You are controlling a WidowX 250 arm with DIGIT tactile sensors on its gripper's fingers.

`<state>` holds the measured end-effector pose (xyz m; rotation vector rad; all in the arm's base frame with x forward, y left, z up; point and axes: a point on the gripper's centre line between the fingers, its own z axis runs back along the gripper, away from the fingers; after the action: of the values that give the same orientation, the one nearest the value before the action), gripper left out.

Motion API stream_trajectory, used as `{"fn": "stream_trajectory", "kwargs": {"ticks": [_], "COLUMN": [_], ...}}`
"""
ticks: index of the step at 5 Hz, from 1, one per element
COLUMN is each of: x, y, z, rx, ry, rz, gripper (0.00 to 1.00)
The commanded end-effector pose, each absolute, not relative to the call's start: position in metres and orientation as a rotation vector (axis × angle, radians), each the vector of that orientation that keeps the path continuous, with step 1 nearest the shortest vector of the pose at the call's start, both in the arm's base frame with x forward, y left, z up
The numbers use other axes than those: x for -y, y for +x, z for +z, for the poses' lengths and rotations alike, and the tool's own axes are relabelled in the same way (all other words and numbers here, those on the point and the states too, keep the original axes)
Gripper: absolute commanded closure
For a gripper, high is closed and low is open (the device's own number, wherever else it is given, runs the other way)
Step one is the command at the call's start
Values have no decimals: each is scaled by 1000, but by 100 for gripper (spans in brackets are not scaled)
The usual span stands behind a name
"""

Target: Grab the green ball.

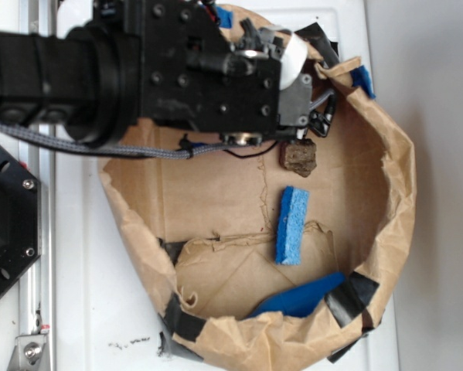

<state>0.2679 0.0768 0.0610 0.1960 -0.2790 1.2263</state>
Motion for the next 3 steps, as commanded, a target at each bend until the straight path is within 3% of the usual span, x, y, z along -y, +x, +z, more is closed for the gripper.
{"fn": "stream_trajectory", "kwargs": {"ticks": [1, 3], "x": [-92, -112], "y": [264, 285], "z": [66, 38], "rx": [294, 343], "ry": [246, 289], "rz": [1334, 1319], "gripper": [0, 0]}}
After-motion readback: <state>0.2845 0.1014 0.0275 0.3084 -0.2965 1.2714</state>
